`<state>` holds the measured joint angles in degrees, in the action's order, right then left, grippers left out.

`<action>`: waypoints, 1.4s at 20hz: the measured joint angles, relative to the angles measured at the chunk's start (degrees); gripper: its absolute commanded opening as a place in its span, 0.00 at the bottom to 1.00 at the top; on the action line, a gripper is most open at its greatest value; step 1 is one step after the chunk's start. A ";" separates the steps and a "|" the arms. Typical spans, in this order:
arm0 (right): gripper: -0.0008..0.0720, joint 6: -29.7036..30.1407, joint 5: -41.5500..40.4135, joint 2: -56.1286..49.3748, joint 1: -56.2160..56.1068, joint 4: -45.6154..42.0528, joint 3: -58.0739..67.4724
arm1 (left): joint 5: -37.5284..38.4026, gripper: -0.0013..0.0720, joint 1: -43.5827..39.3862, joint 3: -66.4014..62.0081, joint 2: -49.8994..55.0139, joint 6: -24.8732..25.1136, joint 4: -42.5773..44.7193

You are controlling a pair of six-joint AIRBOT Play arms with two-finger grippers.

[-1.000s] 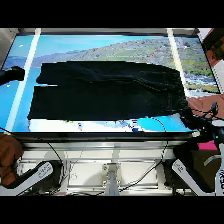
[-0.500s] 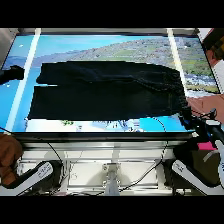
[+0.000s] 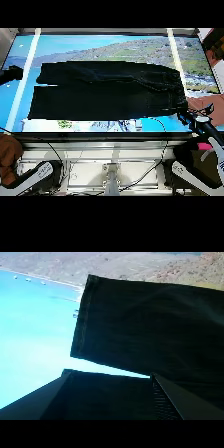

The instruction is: Fold the clothes and pants, and hang the long-sleeved shirts on hangers.

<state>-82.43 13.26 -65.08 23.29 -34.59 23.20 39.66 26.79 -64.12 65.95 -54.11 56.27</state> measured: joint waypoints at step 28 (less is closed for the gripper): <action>0.05 0.09 -3.82 -0.04 -0.83 -0.20 3.85 | 6.27 0.76 13.88 36.17 -16.17 -28.26 9.14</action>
<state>-82.35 9.43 -65.12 22.46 -34.79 27.05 45.93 40.66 -27.94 49.78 -82.37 65.41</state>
